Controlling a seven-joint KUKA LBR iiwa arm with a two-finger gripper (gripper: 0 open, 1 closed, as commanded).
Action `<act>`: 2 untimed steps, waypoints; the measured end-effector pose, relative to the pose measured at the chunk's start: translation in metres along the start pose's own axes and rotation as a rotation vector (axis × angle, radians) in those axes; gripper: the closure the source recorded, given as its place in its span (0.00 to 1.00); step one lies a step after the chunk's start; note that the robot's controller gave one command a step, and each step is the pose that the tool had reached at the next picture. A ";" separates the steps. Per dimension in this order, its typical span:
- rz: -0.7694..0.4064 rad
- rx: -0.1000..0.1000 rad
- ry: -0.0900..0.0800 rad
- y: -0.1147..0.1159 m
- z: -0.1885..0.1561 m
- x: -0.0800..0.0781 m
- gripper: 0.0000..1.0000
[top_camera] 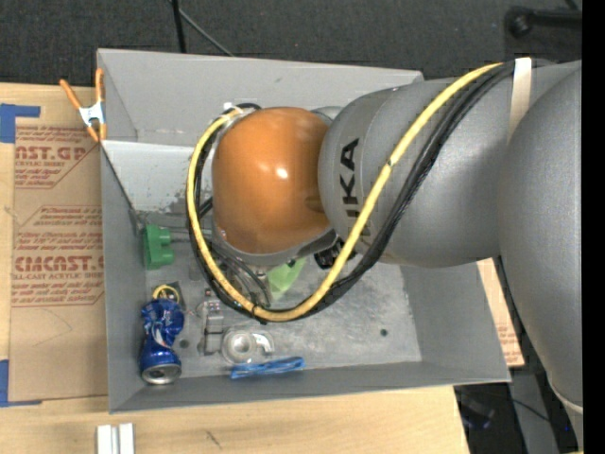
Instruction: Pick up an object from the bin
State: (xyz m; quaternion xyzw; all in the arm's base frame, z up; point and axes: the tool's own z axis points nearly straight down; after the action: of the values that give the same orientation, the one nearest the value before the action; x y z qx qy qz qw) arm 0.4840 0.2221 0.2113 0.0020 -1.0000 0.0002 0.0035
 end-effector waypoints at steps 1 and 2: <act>-0.530 0.000 -0.004 0.026 0.076 -0.001 0.00; -0.962 0.002 -0.009 0.022 0.086 -0.016 0.00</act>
Offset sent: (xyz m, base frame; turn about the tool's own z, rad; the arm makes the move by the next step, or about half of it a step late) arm 0.0017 0.0251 -0.0739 -0.5285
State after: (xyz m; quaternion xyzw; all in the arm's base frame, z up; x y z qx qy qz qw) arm 0.4989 0.2445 0.1256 0.4642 -0.8857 -0.0007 -0.0009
